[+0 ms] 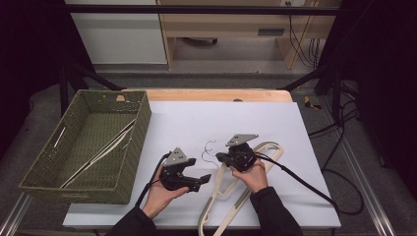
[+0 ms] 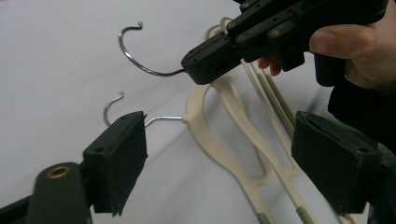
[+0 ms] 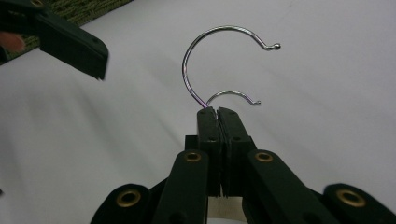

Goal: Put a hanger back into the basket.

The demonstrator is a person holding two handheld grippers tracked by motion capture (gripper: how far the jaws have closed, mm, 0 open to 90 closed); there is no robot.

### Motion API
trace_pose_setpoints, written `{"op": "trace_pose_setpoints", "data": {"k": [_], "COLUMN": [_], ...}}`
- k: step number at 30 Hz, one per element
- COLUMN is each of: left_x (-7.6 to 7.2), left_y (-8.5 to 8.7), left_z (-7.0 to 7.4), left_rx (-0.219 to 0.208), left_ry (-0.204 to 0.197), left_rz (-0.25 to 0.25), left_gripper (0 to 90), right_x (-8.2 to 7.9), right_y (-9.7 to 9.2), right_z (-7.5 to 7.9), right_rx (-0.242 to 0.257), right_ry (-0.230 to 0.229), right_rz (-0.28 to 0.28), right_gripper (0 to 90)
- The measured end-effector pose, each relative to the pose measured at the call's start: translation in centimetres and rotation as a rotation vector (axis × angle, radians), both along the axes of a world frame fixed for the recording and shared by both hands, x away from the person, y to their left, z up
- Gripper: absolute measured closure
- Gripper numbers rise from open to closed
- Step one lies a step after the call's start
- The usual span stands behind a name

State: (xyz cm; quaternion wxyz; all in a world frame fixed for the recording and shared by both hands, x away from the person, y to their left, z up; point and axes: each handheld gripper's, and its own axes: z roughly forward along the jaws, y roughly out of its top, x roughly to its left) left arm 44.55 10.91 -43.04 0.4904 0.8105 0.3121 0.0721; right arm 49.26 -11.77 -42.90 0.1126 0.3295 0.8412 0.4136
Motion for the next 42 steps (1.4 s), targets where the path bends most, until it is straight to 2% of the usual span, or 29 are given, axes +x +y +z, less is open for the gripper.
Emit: {"op": "trace_pose_setpoints", "data": {"k": [2, 3, 6, 12, 13, 14, 15, 16, 19, 22, 29, 33, 37, 42], "left_x": [0.2, 0.3, 0.7, 1.2, 1.3, 1.4, 1.5, 1.5, 1.4, 1.3, 1.1, 1.0, 0.6, -0.2], "left_y": [-0.9, -1.3, -2.5, -4.3, -4.4, -4.5, -4.6, -4.6, -4.8, -5.1, -5.7, -5.8, -5.8, -5.6], "left_z": [-0.2, -0.4, -0.9, -2.0, -2.2, -2.3, -2.4, -2.4, -2.3, -2.2, -2.1, -2.0, -1.6, -0.8], "left_rx": [0.007, 0.01, 0.023, 0.033, 0.029, 0.018, 0.008, 0.004, -0.007, -0.004, -0.006, -0.024, -0.061, -0.128], "left_ry": [0.015, 0.024, 0.054, 0.109, 0.127, 0.141, 0.149, 0.154, 0.178, 0.192, 0.221, 0.246, 0.272, 0.289], "left_rz": [-0.012, -0.02, -0.045, -0.061, -0.068, -0.075, -0.077, -0.079, -0.091, -0.1, -0.081, -0.057, -0.03, -0.019], "left_gripper": [25.0, 25.0, 34.7, 42.2, 46.3, 46.3, 50.6, 50.6, 58.6, 67.8, 72.4, 74.3, 76.2, 80.4], "right_x": [-0.3, -0.3, -0.7, -1.2, -1.3, -1.3, -1.5, -1.5, -1.6, -1.7, -2.0, -2.2, -2.5, -3.5], "right_y": [-0.3, -0.3, -0.7, -0.9, -1.0, -1.0, -1.1, -1.1, -1.2, -1.2, -1.6, -1.8, -2.0, -2.8], "right_z": [0.3, 0.3, 0.6, 1.1, 1.2, 1.2, 1.2, 1.2, 1.3, 1.4, 1.6, 1.8, 2.2, 3.6], "right_rx": [0.009, 0.009, 0.013, 0.024, 0.024, 0.024, 0.024, 0.024, 0.027, 0.028, 0.039, 0.04, 0.043, 0.09], "right_ry": [-0.01, -0.01, -0.02, -0.037, -0.045, -0.045, -0.051, -0.051, -0.051, -0.056, -0.06, -0.072, -0.078, -0.106], "right_rz": [0.0, 0.0, 0.009, 0.012, 0.015, 0.015, 0.019, 0.019, 0.015, 0.013, 0.01, 0.006, 0.007, 0.019], "right_gripper": [89.5, 89.5, 89.5, 89.5, 89.4, 89.4, 89.4, 89.4, 89.5, 89.4, 89.4, 89.2, 88.8, 88.1]}}
